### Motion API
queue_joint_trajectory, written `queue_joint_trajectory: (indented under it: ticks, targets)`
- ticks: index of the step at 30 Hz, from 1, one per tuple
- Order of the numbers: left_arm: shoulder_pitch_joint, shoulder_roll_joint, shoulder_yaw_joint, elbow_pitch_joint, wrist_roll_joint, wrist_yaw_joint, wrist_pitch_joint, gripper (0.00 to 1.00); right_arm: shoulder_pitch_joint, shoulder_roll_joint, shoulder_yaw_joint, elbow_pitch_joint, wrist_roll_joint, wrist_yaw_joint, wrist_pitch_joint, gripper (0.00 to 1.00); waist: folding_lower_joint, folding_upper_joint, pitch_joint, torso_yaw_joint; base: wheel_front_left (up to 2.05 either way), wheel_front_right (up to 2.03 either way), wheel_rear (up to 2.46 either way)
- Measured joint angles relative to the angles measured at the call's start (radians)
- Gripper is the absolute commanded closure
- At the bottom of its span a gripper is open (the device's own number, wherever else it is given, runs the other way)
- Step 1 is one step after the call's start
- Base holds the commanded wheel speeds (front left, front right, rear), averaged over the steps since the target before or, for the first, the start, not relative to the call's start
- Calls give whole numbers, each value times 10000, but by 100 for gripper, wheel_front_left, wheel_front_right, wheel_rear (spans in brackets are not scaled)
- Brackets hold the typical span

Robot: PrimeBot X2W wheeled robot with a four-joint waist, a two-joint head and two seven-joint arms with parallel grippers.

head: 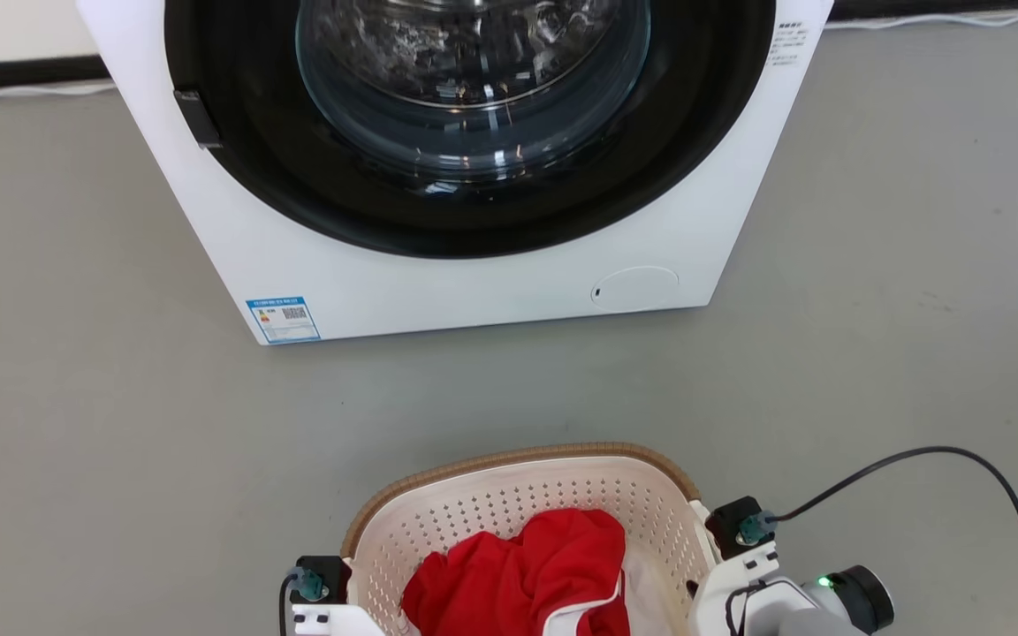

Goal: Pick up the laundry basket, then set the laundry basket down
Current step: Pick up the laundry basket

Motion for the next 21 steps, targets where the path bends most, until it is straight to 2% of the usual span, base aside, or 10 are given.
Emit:
queue_joint_trajectory:
  ticks: [21]
  targets:
    - [0, 59, -518, 0, -420, 90, -94, 100, 253, -94, 205, -424, 282, -31, 291, 100, 0, 0, -452, -410, 0, 0, 0]
